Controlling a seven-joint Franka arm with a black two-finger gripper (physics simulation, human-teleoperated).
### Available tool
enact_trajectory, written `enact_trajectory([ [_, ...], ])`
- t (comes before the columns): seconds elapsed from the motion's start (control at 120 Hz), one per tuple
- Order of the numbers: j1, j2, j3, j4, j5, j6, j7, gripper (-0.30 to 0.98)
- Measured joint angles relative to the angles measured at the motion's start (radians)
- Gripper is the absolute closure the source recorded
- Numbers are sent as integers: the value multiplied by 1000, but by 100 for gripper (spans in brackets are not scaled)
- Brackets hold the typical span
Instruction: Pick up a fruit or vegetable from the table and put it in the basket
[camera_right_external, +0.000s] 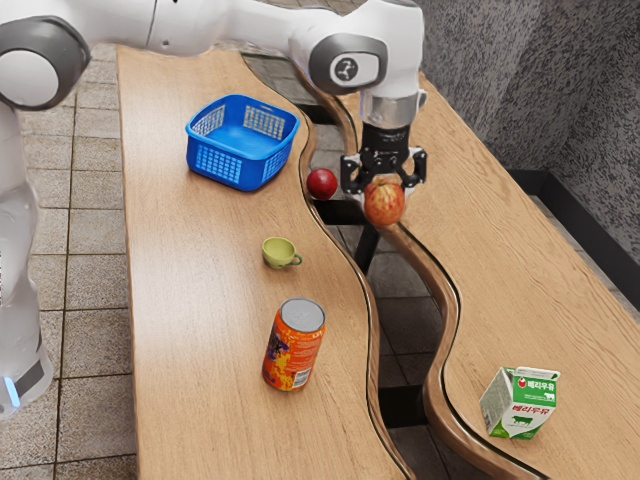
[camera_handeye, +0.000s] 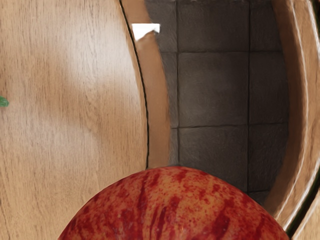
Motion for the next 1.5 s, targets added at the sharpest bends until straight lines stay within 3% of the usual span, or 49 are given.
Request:
enact_trajectory([
  [0.092,77,-52,3,-20,16,-51,-1,34],
  [0.275,415,-107,3,-61,29,-141,-2,34],
  [0.542,623,-69,1,-48,30,-197,19,34],
  [0.833,689,148,-5,150,21,-214,96,34],
  [1.1,677,-27,0,-22,-2,-207,147,34],
  [1.317,781,-47,3,-67,-2,-207,171,35],
  [1.4,774,-45,3,-67,-2,-204,190,15],
  [1.5,745,-51,3,-67,-5,-199,216,7],
])
